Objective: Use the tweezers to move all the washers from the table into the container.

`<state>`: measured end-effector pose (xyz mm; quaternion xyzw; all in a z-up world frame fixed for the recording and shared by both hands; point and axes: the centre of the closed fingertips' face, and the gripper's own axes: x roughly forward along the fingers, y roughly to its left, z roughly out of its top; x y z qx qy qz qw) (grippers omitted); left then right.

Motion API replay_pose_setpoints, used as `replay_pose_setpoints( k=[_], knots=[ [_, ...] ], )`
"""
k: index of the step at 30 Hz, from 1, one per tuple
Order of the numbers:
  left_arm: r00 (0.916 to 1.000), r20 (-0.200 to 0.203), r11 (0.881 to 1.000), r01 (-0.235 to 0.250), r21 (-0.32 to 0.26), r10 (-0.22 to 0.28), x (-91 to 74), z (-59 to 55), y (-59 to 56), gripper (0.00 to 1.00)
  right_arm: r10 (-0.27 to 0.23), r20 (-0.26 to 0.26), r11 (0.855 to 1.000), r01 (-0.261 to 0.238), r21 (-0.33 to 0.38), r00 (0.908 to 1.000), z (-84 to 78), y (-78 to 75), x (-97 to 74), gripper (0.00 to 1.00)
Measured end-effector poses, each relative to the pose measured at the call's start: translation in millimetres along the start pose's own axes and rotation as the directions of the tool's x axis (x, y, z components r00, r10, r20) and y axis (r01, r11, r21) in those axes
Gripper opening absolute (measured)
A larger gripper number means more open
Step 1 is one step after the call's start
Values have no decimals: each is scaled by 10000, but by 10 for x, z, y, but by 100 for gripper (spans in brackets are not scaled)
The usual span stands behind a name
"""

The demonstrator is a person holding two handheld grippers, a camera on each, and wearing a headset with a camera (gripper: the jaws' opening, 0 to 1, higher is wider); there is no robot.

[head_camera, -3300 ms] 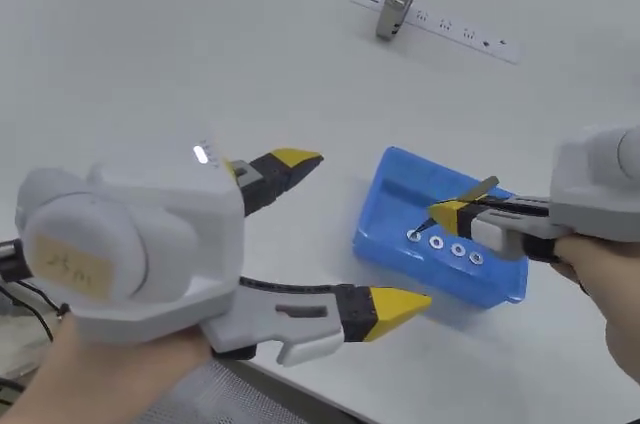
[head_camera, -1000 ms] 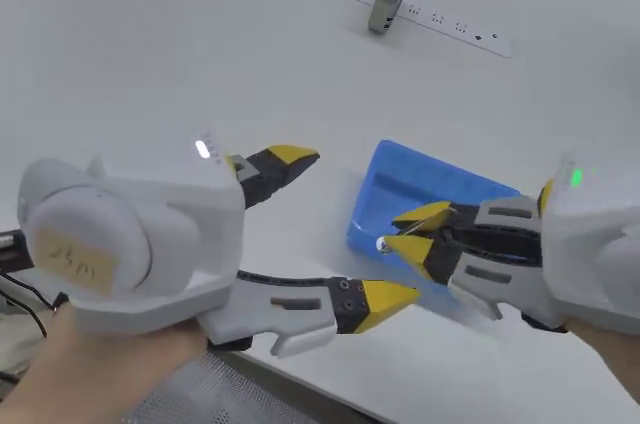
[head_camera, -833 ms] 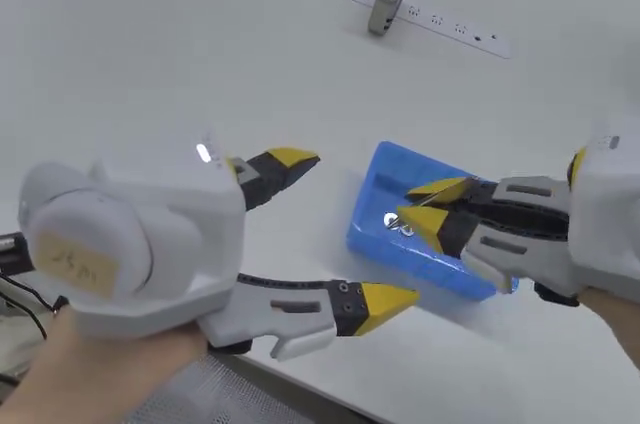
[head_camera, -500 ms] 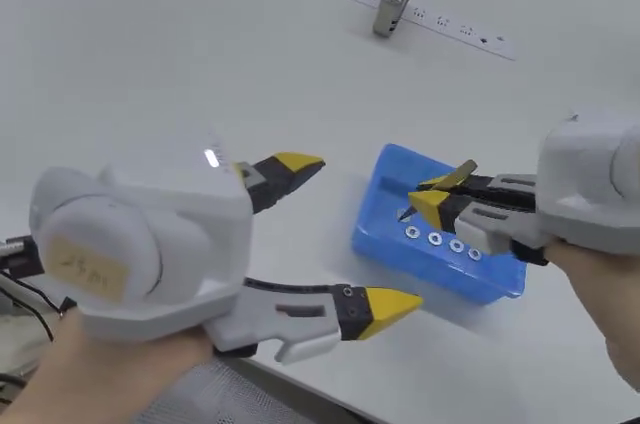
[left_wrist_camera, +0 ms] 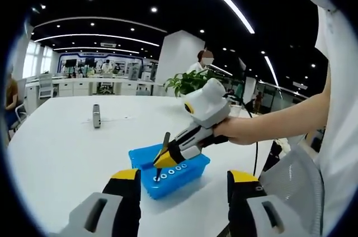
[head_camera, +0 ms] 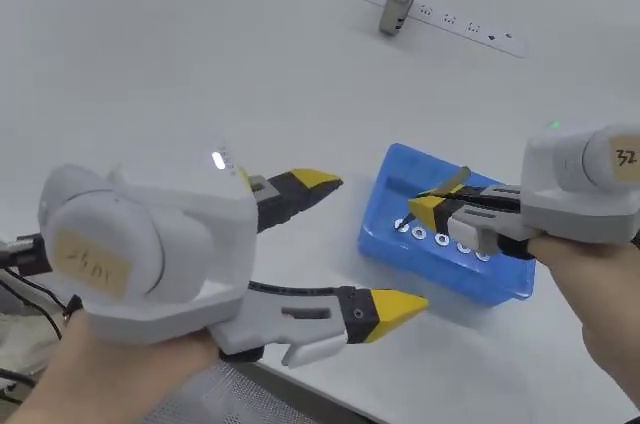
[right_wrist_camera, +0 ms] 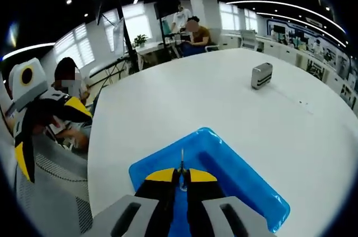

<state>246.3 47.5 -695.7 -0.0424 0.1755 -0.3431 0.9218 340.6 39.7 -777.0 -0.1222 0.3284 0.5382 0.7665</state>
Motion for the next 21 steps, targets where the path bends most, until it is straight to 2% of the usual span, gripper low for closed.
replay_pose_setpoints(
  k=[4, 7, 10, 12, 15, 17, 18, 20, 21],
  knots=[
    [9998, 20, 9996, 212, -190, -211, 4, 5, -41, 54, -65, 124, 9997, 68, -230, 9999, 35, 23, -47, 4],
    [9996, -157, 9998, 214, -63, -215, -3, -17, -53, 45, -54, 572, 9997, 68, -242, 9984, 124, 80, -163, 4],
    [9988, 3, 9987, 489, -164, -489, -11, 26, -105, 37, -32, 1034, 9991, 74, -409, 9946, 201, 172, -345, 4],
    [9985, -64, 9982, 547, -245, -548, -9, 24, -105, 33, -50, 1453, 9988, 119, -467, 9894, 239, 250, -501, 4],
    [9968, -183, 9964, 767, -357, -774, 2, 24, -131, 30, -77, 1798, 9987, 165, -478, 9837, 214, 344, -702, 3],
    [9942, -167, 9937, 1051, -400, -1059, 15, 58, -184, 29, -24, 1805, 9979, 141, -637, 9836, 144, 410, -807, 3],
    [9905, -198, 9900, 1353, -399, -1362, 26, 76, -238, 26, -52, 1691, 9965, 192, -811, 9856, 81, 435, -856, 3],
    [9840, -373, 9843, 1728, -359, -1741, 49, 95, -304, 20, 26, 1294, 9912, 146, -1313, 9916, -55, 483, -915, 3],
    [9796, -510, 9809, 1942, -77, -1943, 78, 119, -344, 16, 45, 1080, 9877, 125, -1558, 9941, -117, 502, -928, 3]
  ],
)
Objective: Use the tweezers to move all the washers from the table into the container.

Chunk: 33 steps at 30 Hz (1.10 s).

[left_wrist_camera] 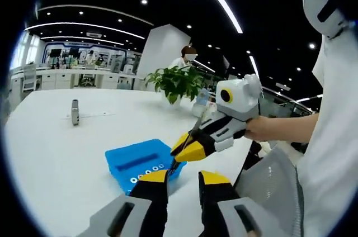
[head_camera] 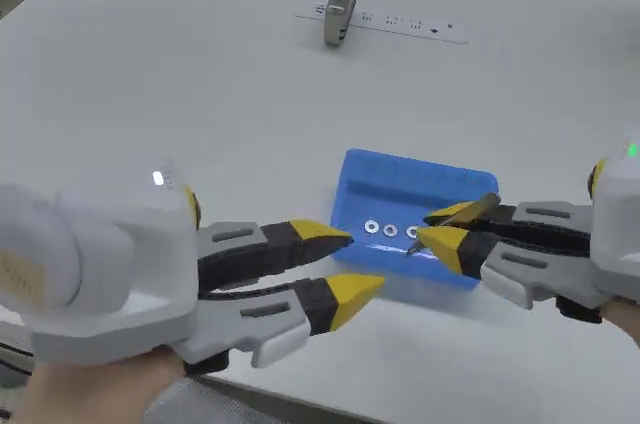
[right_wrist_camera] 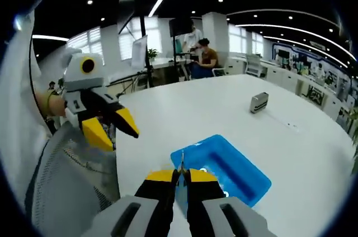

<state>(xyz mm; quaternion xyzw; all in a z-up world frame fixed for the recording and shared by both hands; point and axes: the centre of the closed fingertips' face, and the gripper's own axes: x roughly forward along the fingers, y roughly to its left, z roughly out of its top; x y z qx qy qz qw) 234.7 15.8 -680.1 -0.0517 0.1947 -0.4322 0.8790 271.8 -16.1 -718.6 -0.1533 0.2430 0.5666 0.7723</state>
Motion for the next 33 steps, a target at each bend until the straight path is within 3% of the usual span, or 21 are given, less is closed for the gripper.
replay_pose_setpoints(
  k=[3, 6, 8, 9, 11, 12, 13, 15, 18, 19, 21, 25, 28, 31, 33],
  knots=[
    [9973, -373, 9955, 656, 681, -631, 105, 61, -112, 9, 312, -743, 9951, -379, -914, 9967, -183, 121, -33, 3],
    [9879, -947, 9828, 1341, 1268, -1226, 236, 61, -231, 7, 748, -1252, 9849, -929, -1460, 9893, -324, 249, -24, 3],
    [9761, -1518, 9654, 1826, 1860, -1554, 327, 15, -311, 7, 896, -1558, 9809, -1142, -1571, 9837, -406, 303, -10, 3],
    [9658, -1913, 9528, 2152, 2143, -1751, 373, -30, -365, 7, 956, -1681, 9782, -1239, -1667, 9811, -438, 321, -5, 3],
    [9521, -2328, 9324, 2564, 2546, -1983, 441, -75, -440, 7, 977, -2124, 9704, -1405, -1966, 9723, -528, 339, 0, 3],
    [9492, -2387, 9285, 2656, 2594, -2049, 453, -82, -458, 7, 961, -2302, 9671, -1456, -2087, 9684, -567, 347, 3, 3],
    [9388, -2628, 9208, 2911, 2596, -2227, 485, -116, -507, 7, 968, -2386, 9654, -1494, -2137, 9663, -586, 351, 6, 3],
    [9268, -2962, 9076, 3149, 2778, -2309, 549, -163, -548, 6, 916, -2720, 9568, -1603, -2425, 9579, -643, 348, -2, 3],
    [9186, -3193, 9008, 3275, 2852, -2329, 639, -199, -580, 5, 917, -3076, 9440, -1811, -2760, 9471, -693, 359, -13, 3],
    [9170, -3233, 8995, 3300, 2863, -2335, 661, -203, -585, 4, 883, -3225, 9371, -1884, -2938, 9425, -714, 357, -16, 3],
    [9054, -3577, 8909, 3428, 2979, -2287, 691, -249, -569, 0, 767, -3505, 9277, -1956, -3179, 9334, -762, 339, -21, 3],
    [8899, -4136, 8707, 3494, 3462, -1926, 701, -331, -475, 0, 613, -3797, 9235, -1968, -3293, 9231, -850, 286, -16, 4],
    [8758, -4505, 8699, 3504, 3472, -1729, 671, -435, -366, 0, 576, -3950, 9203, -2021, -3348, 9169, -917, 256, 9, 4],
    [8588, -4866, 8741, 3527, 3340, -1605, 625, -552, -279, 0, 645, -3954, 9248, -2037, -3213, 9162, -965, 249, 56, 5],
    [8507, -5028, 8789, 3499, 3242, -1532, 579, -612, -207, 0, 820, -3618, 9382, -1944, -2863, 9286, -960, 264, 110, 5]
  ],
)
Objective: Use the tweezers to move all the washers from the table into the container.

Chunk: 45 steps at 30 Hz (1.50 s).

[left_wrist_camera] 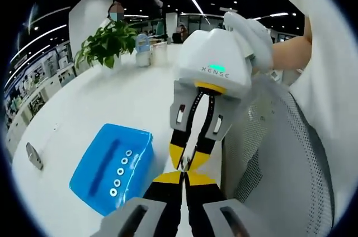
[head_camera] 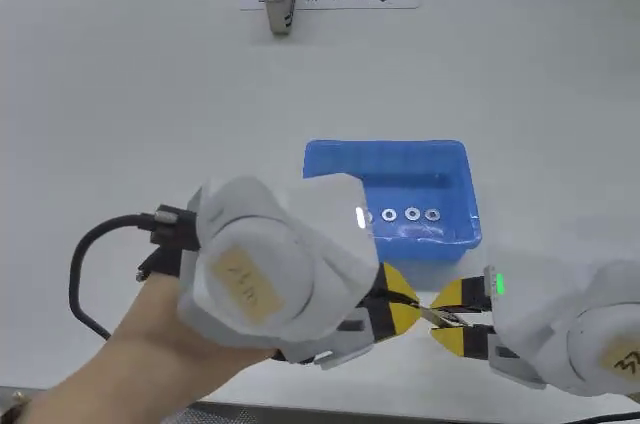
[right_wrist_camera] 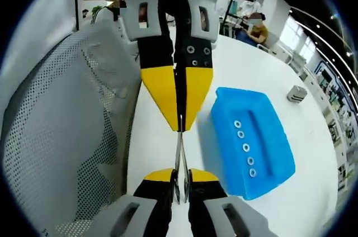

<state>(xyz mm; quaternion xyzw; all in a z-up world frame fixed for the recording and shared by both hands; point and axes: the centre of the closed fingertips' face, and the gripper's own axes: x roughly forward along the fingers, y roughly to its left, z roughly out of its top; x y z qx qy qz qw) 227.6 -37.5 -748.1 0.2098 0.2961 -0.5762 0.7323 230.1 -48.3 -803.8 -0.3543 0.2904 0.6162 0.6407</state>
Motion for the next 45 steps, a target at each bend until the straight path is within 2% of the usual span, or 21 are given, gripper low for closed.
replay_pose_setpoints(
  k=[1, 4, 7, 12, 16, 18, 20, 23, 24, 26, 31, 33, 34, 37, 38, 39, 41, 42, 43, 44, 45],
  knots=[
    [9998, -197, 10000, 24, -94, -26, -7, -76, 6, 0, 53, 367, 9993, -66, 359, 9993, 31, 7, 27, 6],
    [9971, -748, 9999, 107, 36, -104, 6, -262, 15, 0, 146, 794, 9934, -234, 1121, 9967, 38, 34, 21, 10],
    [9909, -1342, 9994, 176, 292, -135, 39, -431, 23, 0, -92, 869, 9906, -27, 1364, 9962, -7, 37, -66, 14],
    [9768, -2125, 9977, 385, 566, -256, 129, -607, 48, 0, -693, 988, 9703, 441, 2378, 9927, -127, 40, -255, 19],
    [9620, -2715, 9950, 544, 838, -298, 173, -693, 67, 0, -1164, 1055, 9466, 782, 3127, 9876, -200, 38, -393, 22],
    [9535, -3006, 9928, 574, 1050, -234, 200, -722, 79, 0, -1382, 1152, 9238, 861, 3732, 9837, -200, 48, -446, 24],
    [9430, -3317, 9905, 687, 1188, -257, 228, -758, 79, 0, -1537, 1370, 9166, 894, 3896, 9786, -161, 70, -495, 25],
    [9227, -3846, 9886, 807, 1272, -259, 266, -832, 91, 0, -1699, 1374, 9107, 1022, 4002, 9758, -147, 115, -551, 25],
    [9215, -3874, 9878, 853, 1302, -285, 275, -831, 90, 0, -1750, 1354, 9088, 1071, 4032, 9752, -150, 122, -565, 26],
    [9213, -3872, 9887, 888, 1205, -356, 282, -809, 93, 0, -1707, 1364, 8936, 950, 4387, 9758, -170, 155, -583, 29],
    [9207, -3892, 9925, 719, 987, -280, 287, -823, 90, 0, -2049, 1540, 8821, 1142, 4571, 9666, -186, 142, -651, 30],
    [9230, -3833, 9936, 724, 865, -338, 277, -836, 66, 0, -2252, 1580, 8774, 1296, 4620, 9614, -184, 112, -691, 31],
    [9312, -3620, 9980, 562, 293, -418, 267, -828, 35, 3, -2344, 1659, 8744, 1332, 4665, 9579, -171, 95, -711, 32],
    [9530, -3023, 9994, 94, -347, -195, 191, -784, 18, 12, -2410, 1923, 8659, 1213, 4854, 9513, -118, 66, -776, 33],
    [9633, -2683, 9977, -118, -666, -65, 142, -749, 9, 13, -2497, 2012, 8621, 1228, 4917, 9472, -94, 51, -805, 34],
    [9696, -2443, 9952, -358, -915, 124, 98, -725, 14, 15, -2609, 2111, 8593, 1269, 4954, 9420, -71, 35, -826, 35],
    [9826, -1693, 9810, -1048, -1633, 768, -38, -637, 41, 22, -2799, 2336, 8493, 1267, 5124, 9312, -15, 6, -881, 39],
    [9872, -987, 9664, -1440, -2131, 1253, -136, -541, 68, 27, -2991, 2505, 8434, 1323, 5207, 9208, 26, -22, -918, 41],
    [9866, -569, 9514, -1627, -2615, 1531, -216, -491, 74, 31, -3131, 2663, 8386, 1338, 5280, 9116, 62, -43, -945, 43],
    [9829, -242, 9351, -1813, -3043, 1827, -300, -452, 83, 34, -3317, 2886, 8293, 1318, 5430, 8981, 108, -76, -979, 45],
    [9758, 79, 9216, -2037, -3305, 2185, -384, -416, 105, 39, -3381, 2931, 8268, 1335, 5464, 8943, 117, -87, -990, 48]
  ],
)
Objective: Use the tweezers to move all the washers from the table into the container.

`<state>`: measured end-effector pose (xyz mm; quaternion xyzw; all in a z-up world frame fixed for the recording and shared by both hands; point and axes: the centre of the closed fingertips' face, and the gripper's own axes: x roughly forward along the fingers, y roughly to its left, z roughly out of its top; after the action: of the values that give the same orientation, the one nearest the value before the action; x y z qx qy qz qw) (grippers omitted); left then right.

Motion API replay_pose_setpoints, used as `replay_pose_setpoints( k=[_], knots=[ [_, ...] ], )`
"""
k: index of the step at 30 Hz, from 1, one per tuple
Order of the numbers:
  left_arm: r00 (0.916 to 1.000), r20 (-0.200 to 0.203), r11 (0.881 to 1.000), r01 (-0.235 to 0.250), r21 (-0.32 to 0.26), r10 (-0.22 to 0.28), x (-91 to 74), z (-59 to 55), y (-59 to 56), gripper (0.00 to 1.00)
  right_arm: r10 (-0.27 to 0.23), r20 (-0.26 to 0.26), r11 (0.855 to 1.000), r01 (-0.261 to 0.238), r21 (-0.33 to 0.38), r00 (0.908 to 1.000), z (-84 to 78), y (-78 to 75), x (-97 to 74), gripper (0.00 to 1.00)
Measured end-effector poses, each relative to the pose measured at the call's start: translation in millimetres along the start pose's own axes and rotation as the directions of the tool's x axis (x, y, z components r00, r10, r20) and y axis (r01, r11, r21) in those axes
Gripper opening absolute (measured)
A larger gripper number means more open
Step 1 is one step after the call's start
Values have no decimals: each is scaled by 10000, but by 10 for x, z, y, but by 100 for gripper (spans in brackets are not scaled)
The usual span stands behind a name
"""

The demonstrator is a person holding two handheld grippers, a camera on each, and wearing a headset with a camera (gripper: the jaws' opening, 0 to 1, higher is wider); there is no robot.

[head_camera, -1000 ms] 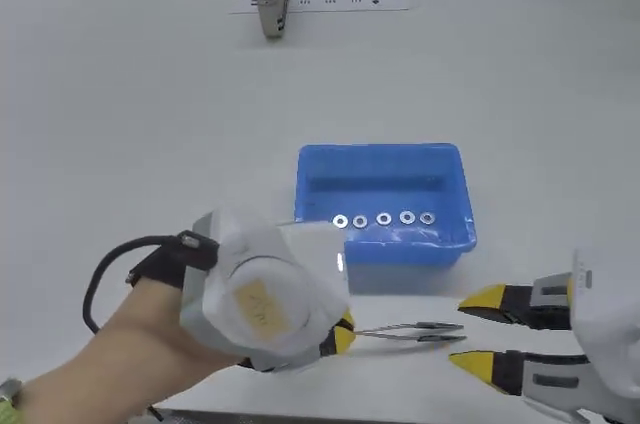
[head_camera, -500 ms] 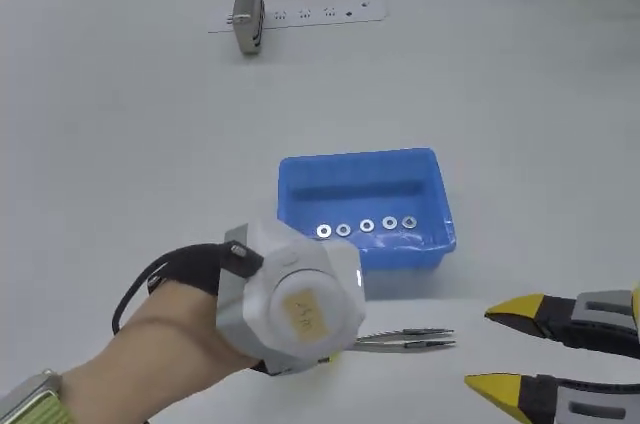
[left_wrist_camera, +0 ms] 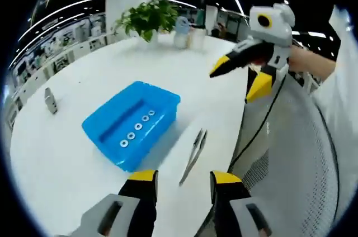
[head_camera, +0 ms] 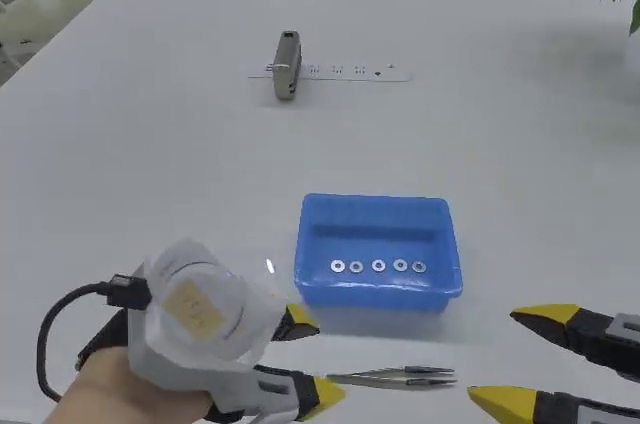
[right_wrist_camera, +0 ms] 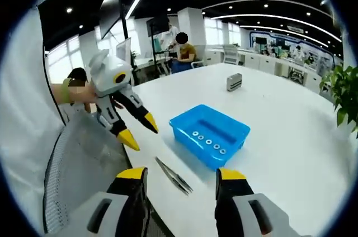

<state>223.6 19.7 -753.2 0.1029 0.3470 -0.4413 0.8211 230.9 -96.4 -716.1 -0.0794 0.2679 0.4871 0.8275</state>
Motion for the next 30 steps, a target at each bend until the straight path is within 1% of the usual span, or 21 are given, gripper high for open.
replay_pose_setpoints(
  k=[1, 2, 4, 5, 6, 8, 9, 11, 12, 14, 15, 16, 17, 19, 20, 21, 22, 23, 24, 25, 30],
  knots=[
    [9962, 687, 9983, -512, -279, 530, -123, 77, 64, 42, -207, 264, 9998, 206, 45, 9994, 56, -35, -12, 50],
    [9905, 1076, 9953, -795, -558, 851, -212, 117, 101, 45, -343, 482, 9994, 339, 100, 9982, 100, -59, -21, 51],
    [9684, 1940, 9844, -1371, -1106, 1567, -409, 208, 188, 51, -685, 883, 9975, 669, 209, 9937, 183, -121, -49, 55],
    [9561, 2262, 9775, -1570, -1406, 1861, -491, 255, 204, 53, -816, 1036, 9967, 806, 133, 9913, 217, -150, -69, 57],
    [9527, 2279, 9752, -1728, -1382, 2011, -536, 260, 213, 56, -823, 1120, 9966, 825, 27, 9903, 235, -156, -81, 60],
    [9259, 2720, 9636, -2360, -1254, 2621, -635, 346, 268, 60, -792, 1347, 9965, 819, -150, 9877, 274, -166, -100, 64],
    [9145, 2928, 9590, -2497, -1342, 2791, -664, 389, 273, 61, -893, 1503, 9957, 917, -93, 9846, 303, -189, -114, 67],
    [8847, 3600, 9530, -2484, -1735, 2962, -738, 518, 252, 63, -1046, 1759, 9943, 1066, -19, 9788, 348, -216, -139, 71],
    [8572, 4110, 9486, -2510, -1928, 3103, -803, 602, 246, 66, -1234, 1945, 9920, 1264, -31, 9731, 381, -237, -166, 75],
    [8264, 4632, 9433, -2324, -2372, 3201, -874, 677, 231, 70, -1497, 2074, 9882, 1530, -2, 9667, 406, -260, -204, 81],
    [7966, 5029, 9368, -2260, -2669, 3354, -934, 720, 249, 73, -1639, 2105, 9860, 1668, 39, 9638, 412, -271, -225, 85],
    [7796, 5219, 9310, -2169, -2935, 3462, -972, 736, 258, 76, -1785, 2185, 9835, 1808, 96, 9594, 422, -278, -257, 87],
    [7562, 5459, 9229, -2050, -3259, 3607, -1019, 751, 275, 79, -1879, 2243, 9818, 1896, 143, 9562, 425, -282, -281, 88],
    [7268, 5639, 9082, -2086, -3628, 3922, -1086, 747, 327, 89, -2148, 2592, 9764, 2136, 330, 9416, 452, -308, -345, 92],
    [7184, 5682, 9053, -2166, -3654, 4013, -1108, 746, 342, 93, -2410, 2814, 9704, 2350, 552, 9289, 466, -349, -381, 95],
    [7019, 5767, 8994, -2304, -3716, 4181, -1141, 756, 363, 98, -2528, 2887, 9675, 2439, 669, 9234, 468, -367, -399, 99],
    [6934, 5810, 8963, -2369, -3749, 4263, -1166, 760, 375, 98, -2517, 2887, 9677, 2442, 624, 9237, 457, -370, -421, 99],
    [6922, 5807, 8950, -2372, -3779, 4286, -1174, 756, 375, 99, -2792, 3053, 9601, 2706, 709, 9104, 466, -403, -466, 99],
    [6783, 5888, 8894, -2364, -3914, 4394, -1209, 769, 385, 99, -2850, 3074, 9582, 2784, 660, 9079, 461, -409, -483, 99],
    [6587, 6024, 8842, -2369, -4026, 4507, -1246, 793, 402, 99, -2901, 3102, 9565, 2845, 644, 9053, 453, -416, -502, 99],
    [6490, 6088, 8815, -2360, -4091, 4563, -1266, 804, 408, 99, -2866, 2987, 9580, 2736, 855, 9103, 421, -434, -488, 99]
  ],
)
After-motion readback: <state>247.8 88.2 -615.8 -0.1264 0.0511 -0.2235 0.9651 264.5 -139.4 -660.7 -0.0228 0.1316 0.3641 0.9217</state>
